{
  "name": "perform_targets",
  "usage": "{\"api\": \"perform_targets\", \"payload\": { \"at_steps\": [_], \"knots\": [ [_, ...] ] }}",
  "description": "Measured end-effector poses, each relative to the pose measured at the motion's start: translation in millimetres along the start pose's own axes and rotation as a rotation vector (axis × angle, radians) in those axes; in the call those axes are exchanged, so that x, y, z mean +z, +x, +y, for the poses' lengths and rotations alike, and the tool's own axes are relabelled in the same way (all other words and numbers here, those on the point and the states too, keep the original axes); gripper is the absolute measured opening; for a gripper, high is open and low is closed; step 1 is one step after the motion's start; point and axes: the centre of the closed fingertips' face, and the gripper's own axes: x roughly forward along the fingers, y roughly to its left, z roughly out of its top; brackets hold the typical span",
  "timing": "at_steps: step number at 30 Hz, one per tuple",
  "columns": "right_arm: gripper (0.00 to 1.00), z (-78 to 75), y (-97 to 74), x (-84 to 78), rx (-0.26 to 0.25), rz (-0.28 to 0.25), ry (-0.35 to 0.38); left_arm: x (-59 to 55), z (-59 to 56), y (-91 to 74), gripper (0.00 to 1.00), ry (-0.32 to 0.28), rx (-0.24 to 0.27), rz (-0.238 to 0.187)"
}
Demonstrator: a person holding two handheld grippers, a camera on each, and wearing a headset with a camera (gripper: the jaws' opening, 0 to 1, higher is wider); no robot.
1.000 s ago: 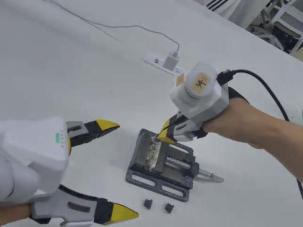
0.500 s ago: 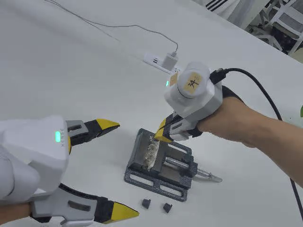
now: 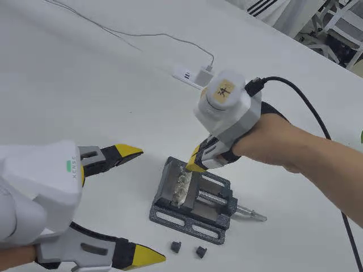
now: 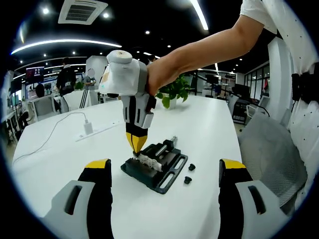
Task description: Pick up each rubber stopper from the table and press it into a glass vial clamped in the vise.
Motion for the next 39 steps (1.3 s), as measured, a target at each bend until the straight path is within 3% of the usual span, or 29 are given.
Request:
{"api": "perform_targets", "payload": {
  "at_steps": [5,14,16,18,21,23,25,39],
  "knots": [
    [0.0,2.2,-1.0,-0.6,-0.007,-0.009,-0.006,1.3,0.9,1.0,0.88,0.004,0.001,0.0],
    [0.0,0.2,-2.5,-0.6,-0.09,-0.109,-0.037,6.9,-3.4,2.4,0.88,0.013,-0.01,0.002],
    [0.0,0.2,-2.7,-1.5,-0.108,-0.13,-0.004,7.6,-4.3,1.2,0.88,0.023,-0.013,0.01],
    [0.0,0.4,-3.0,-0.9,-0.131,-0.145,-0.042,8.8,-4.3,0.0,0.88,0.027,-0.012,0.012],
    [0.0,0.0,-3.1,-1.3,-0.144,-0.207,0.037,10.7,-4.7,-1.5,0.88,0.032,-0.011,0.016],
    [0.0,0.1,-3.5,-1.9,-0.144,-0.238,0.044,11.2,-5.8,-1.8,0.88,0.036,-0.012,0.02],
    [0.0,0.1,-3.9,-1.8,-0.139,-0.286,0.114,11.8,-7.4,-2.5,0.88,0.042,-0.013,0.025],
    [0.0,0.2,-5.1,-4.1,-0.173,-0.4,0.148,15.9,-13.3,-7.7,0.87,0.057,0.0,0.049]
  ]
}}
